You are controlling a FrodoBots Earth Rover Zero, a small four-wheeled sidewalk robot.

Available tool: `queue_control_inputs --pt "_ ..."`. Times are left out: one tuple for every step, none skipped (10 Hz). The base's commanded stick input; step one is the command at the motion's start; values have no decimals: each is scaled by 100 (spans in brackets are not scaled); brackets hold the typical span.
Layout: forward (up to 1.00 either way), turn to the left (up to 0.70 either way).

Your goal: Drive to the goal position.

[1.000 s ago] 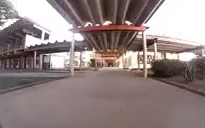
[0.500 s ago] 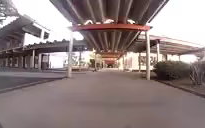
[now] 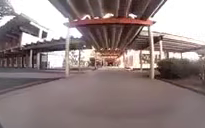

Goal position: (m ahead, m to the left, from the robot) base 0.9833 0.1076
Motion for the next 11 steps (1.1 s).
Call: queue_control_inputs --pt "70 0" --pt "70 0" --pt "70 0" --pt "70 0" --pt "70 0" --pt "70 0" --pt "70 0" --pt "70 0" --pt "70 0" --pt "70 0" --pt "70 0"
